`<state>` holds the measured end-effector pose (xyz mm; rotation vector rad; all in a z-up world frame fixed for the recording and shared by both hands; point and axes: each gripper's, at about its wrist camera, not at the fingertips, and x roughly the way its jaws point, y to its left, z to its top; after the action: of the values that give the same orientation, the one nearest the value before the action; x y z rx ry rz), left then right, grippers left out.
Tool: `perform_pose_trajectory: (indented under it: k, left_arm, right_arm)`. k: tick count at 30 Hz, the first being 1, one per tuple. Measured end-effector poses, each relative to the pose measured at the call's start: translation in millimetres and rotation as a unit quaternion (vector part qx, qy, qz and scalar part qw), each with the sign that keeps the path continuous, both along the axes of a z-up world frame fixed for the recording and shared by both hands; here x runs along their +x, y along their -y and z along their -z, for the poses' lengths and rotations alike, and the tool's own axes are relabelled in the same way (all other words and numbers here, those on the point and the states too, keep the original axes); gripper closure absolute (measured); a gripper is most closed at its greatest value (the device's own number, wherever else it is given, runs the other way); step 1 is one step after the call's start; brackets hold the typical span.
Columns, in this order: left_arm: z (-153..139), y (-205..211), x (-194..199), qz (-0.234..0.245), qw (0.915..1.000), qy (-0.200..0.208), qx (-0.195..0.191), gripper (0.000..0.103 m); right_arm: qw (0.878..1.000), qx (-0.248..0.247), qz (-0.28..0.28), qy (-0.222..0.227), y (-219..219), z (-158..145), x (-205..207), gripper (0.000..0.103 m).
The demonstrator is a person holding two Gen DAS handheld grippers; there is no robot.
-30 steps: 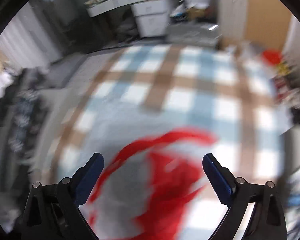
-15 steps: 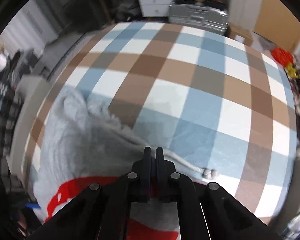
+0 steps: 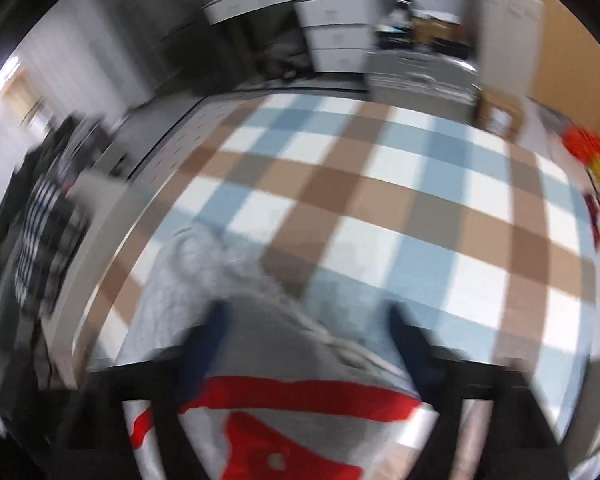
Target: Fold large clothes
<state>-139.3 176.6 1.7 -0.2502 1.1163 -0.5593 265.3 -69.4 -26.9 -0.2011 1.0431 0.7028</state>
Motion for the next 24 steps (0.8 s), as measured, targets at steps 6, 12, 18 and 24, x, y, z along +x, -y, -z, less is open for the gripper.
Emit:
perform_pose_trajectory:
  k: [6,12,18,24]
  left_arm:
    - [0.0,1.6,-1.8,0.002,1.0000,0.000,-0.002,0.035]
    - [1.0,-4.7,-0.9,0.004,0.9999,-0.004,-0.011,0.035]
    - [0.5,-7.2,0.3,0.002,0.9999,-0.005,-0.011,0.035]
    - [-0.3,-3.4,-1.5,0.000,1.0000,-0.001,-0.005,0.032]
  right_arm:
    - [0.994,-0.087,-0.042,-0.052,-43.0,40.8,6.9,0.027]
    - [0.992,-0.063,-0.050,-0.093,-50.5,55.2,11.3,0.080]
    - [0.997,-0.054,-0.006,-0.047,-42.0,39.9,0.0,0.092]
    - [0.995,-0.077,0.054,0.024,-43.4,35.1,6.3,0.102]
